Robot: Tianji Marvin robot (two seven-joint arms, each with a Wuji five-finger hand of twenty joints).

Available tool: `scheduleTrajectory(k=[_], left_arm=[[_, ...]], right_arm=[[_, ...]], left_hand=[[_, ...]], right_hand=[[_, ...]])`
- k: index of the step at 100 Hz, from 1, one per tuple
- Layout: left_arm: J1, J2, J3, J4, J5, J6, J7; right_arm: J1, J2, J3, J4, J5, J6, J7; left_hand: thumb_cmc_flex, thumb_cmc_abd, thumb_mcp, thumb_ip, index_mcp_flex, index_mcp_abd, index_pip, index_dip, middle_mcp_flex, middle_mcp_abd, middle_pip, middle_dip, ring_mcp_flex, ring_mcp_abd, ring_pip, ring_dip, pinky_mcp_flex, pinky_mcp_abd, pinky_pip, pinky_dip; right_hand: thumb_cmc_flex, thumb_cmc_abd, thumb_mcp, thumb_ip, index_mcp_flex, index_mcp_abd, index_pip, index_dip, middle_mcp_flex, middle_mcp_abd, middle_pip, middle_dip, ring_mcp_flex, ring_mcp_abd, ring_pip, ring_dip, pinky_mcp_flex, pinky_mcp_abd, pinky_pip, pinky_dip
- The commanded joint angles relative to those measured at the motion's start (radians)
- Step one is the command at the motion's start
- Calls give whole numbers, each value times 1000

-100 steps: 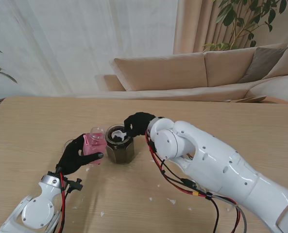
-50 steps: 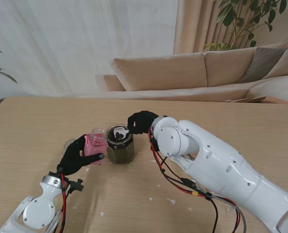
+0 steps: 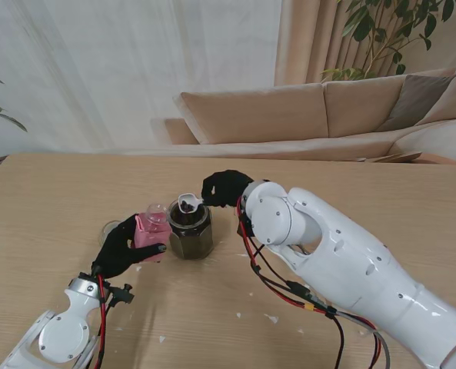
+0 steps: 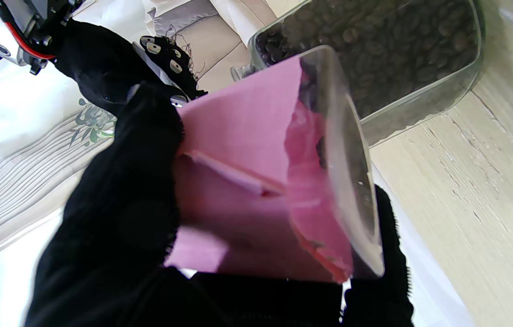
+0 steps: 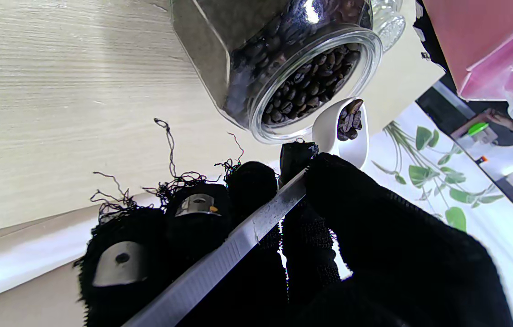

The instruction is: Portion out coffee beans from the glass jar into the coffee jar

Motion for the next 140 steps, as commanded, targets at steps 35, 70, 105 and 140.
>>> scheduleTrajectory(k=[35,70,105,140], left_arm=[[-7,-9,17,12,13,20,-2],[-12,-9,24,17,15,23,-3],[-19,-10,32,15,13,32,-2],[-21,-9,35,8,7,33,-6]], right_arm=[[-48,4,46,-94,-14,20,6],[-77,4,73,-153,-37,19,-14],[-104,6,64,-197,-71,-27,-28],[-110,11,31,-216,-136,-60,-26]], left_hand=[[282,163,255,10,69,-205,194,60,60,-129,108,69,-14,-19,2,4,4,-21,5,6],[282,163,254,10,70,-206,195,61,62,-130,108,68,-12,-20,2,4,4,-21,5,6],[281,164,254,10,69,-205,194,60,60,-129,108,68,-13,-19,2,4,4,-21,5,6],[282,164,253,10,69,-205,194,60,60,-129,108,68,-14,-20,2,4,4,-21,5,7]], right_hand=[[42,18,12,46,18,-1,38,3,31,-11,49,18,33,18,44,14,27,-9,208,8],[44,17,12,45,18,3,38,2,31,-11,50,18,35,17,45,13,28,-7,209,9],[44,17,11,45,20,3,37,1,32,-10,49,17,34,20,46,12,28,-4,209,10],[43,19,10,46,19,0,36,1,32,-10,48,17,34,20,46,12,29,-8,208,10]])
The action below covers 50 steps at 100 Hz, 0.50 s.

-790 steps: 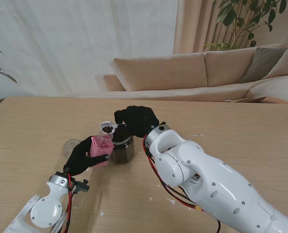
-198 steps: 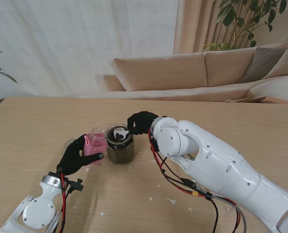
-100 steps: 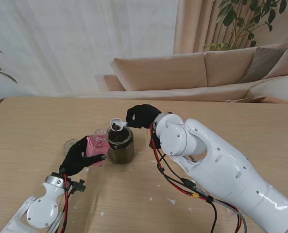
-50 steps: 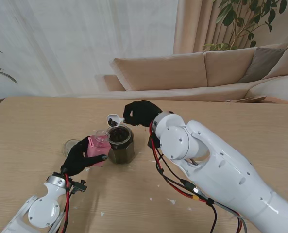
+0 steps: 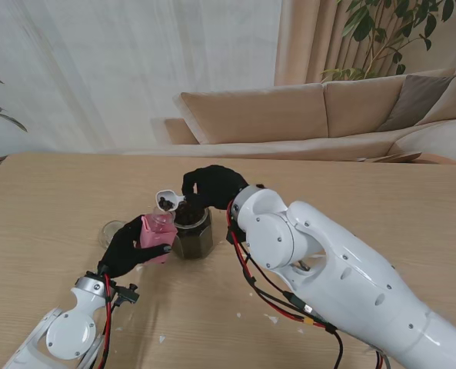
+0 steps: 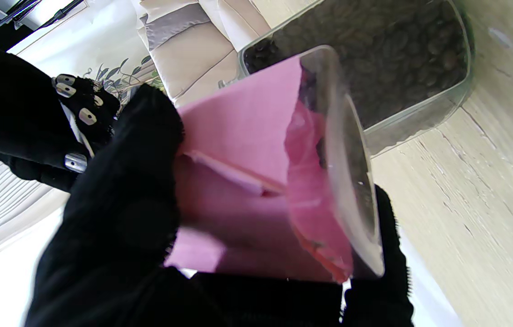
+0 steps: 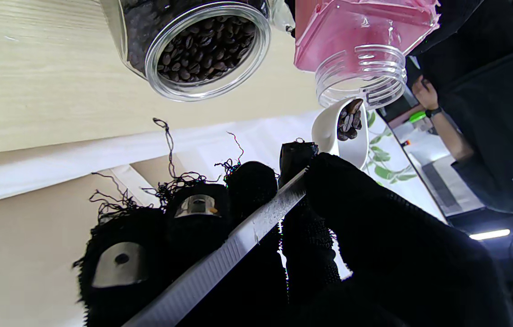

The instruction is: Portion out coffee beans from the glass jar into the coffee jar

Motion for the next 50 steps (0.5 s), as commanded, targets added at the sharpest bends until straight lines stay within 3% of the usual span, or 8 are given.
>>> scheduleTrajectory(k=[1,50], left_arm=[[3,-7,2,-11,-2,2,-16],[2,-8,6,-15,-4,10,-10]], right_arm=[[-12,-1,-5,-12,-8,-6,17],[-54,6,-3,-40,-90,-34,2]], left_hand=[[282,164,253,10,69,-205,194,60,60,-129,109,68,-14,-20,2,4,3,-21,5,7],[283,164,253,10,69,-205,194,61,60,-129,109,68,-14,-19,2,4,3,-20,5,6]], right_hand=[[43,19,10,46,19,-2,36,1,32,-11,48,17,24,20,44,12,24,-9,208,9],[43,19,8,46,19,-3,35,2,32,-15,47,17,24,19,44,11,25,-13,208,8]])
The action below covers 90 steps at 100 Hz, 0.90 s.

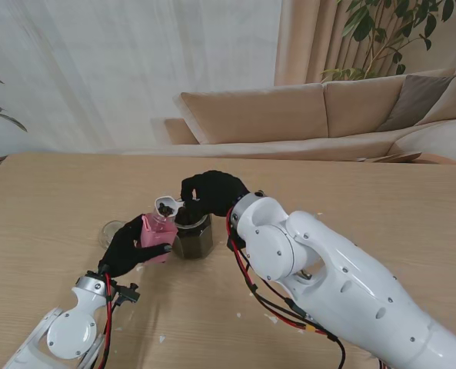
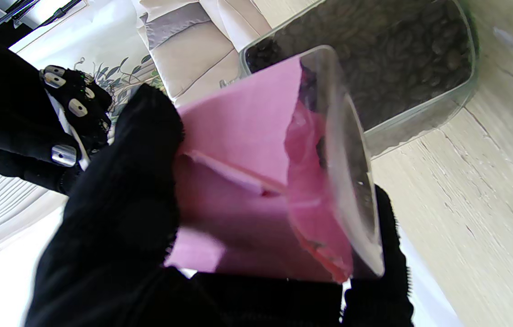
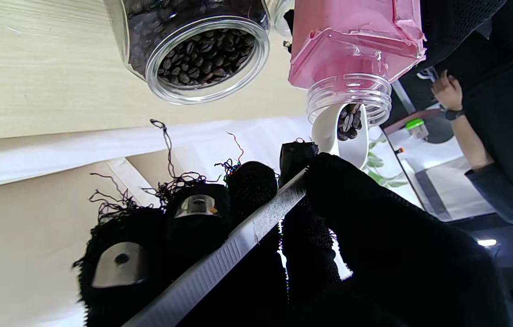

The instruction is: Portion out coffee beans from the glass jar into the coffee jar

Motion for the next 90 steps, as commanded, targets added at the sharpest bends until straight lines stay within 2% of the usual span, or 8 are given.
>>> scheduleTrajectory(k=[1,22,85,87,90], left_arm=[[4,-8,3,-11,-3,3,-13],[4,-7,7,-14,-7,5,-15],[5,-9,12,-19,-16,9,-14],[5,-9,12,-19,-16,9,-14],[5,-9,12,-19,-15,9,-13]], right_arm=[[-12,-1,-4,-7,-13,-10,5],[-21,-5,-22,-3,-70,-31,-25],[-62,-14,-78,-3,-367,-59,-179],[-63,-14,-79,-4,-373,-59,-181],[-63,-14,-81,-4,-381,-59,-184]], left_hand=[[283,164,253,10,69,-205,194,61,60,-129,109,68,-14,-19,2,4,4,-20,5,6],[283,164,253,10,68,-205,195,61,60,-129,109,68,-13,-20,2,4,4,-21,5,7],[283,164,252,11,68,-205,195,60,60,-129,109,68,-13,-19,3,4,4,-21,5,6],[283,164,252,11,68,-205,195,60,60,-129,109,68,-13,-20,3,3,4,-21,5,6],[283,165,252,11,69,-205,195,60,60,-129,109,68,-13,-20,2,3,5,-21,5,6]], right_hand=[[43,19,8,46,19,-3,35,2,32,-15,47,17,24,20,44,11,24,-13,208,8],[43,19,8,46,19,-6,35,3,32,-14,46,17,25,17,43,11,26,-14,209,7],[35,15,15,45,21,-14,36,3,37,-16,45,17,34,3,38,7,38,-24,211,-2],[34,14,16,45,21,-15,36,4,39,-31,45,17,35,2,37,7,39,-25,211,-3],[33,15,16,45,21,-14,36,4,38,-17,43,17,36,2,37,6,40,-27,212,-5]])
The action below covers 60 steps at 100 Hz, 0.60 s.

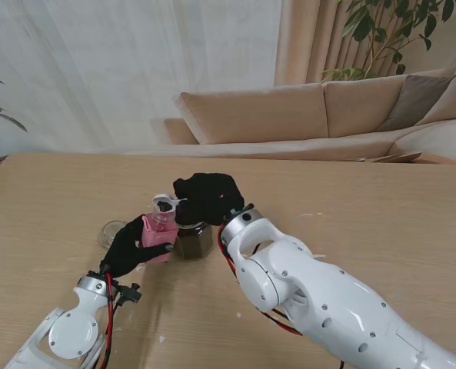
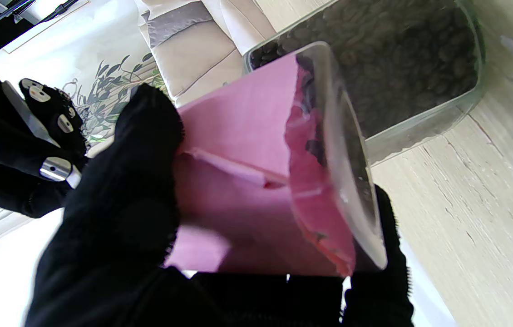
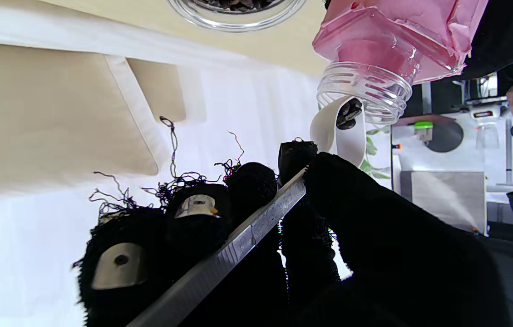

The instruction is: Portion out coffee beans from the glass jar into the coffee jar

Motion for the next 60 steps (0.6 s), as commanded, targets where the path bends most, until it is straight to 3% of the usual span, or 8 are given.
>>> scheduleTrajectory(k=[1,9,17,24,60], left_arm=[[5,-8,3,-13,-1,0,-15],[5,-8,3,-14,-1,0,-15],[5,-8,3,-13,0,0,-15],[5,-8,1,-14,-2,0,-16],[4,-7,-1,-14,-5,-4,-19]], right_arm=[[-8,-7,-10,-5,-4,-7,11],[-10,-6,-13,-4,-35,-4,1],[-10,-6,-13,-5,-48,0,-3],[-10,-4,-15,-6,-85,6,-7],[-7,1,-19,-9,-129,23,13]], left_hand=[[283,164,252,11,69,-205,195,60,60,-125,109,68,-14,-20,2,3,5,-21,5,6],[283,165,252,11,69,-205,195,60,60,-124,109,68,-13,-19,2,3,5,-21,5,6],[284,164,253,11,69,-204,194,60,61,-125,110,68,-13,-20,3,3,4,-21,5,6],[283,165,252,10,69,-205,194,60,59,-125,109,68,-14,-19,2,3,4,-21,5,6],[283,165,252,11,70,-206,195,60,60,-125,109,68,-13,-19,2,3,4,-20,4,6]], right_hand=[[34,16,16,44,21,-14,29,4,32,-18,34,17,35,2,37,6,28,-27,212,-5],[32,15,16,44,22,-16,29,4,36,-40,33,17,35,2,37,6,29,-28,213,-8],[33,15,17,44,21,-15,29,4,32,-21,32,17,35,2,37,6,30,-29,213,-10],[31,15,17,44,21,-20,29,4,37,-40,32,18,37,-2,36,6,31,-31,214,-12],[29,18,17,45,20,-21,27,4,36,-42,28,18,37,-3,35,5,32,-33,216,-17]])
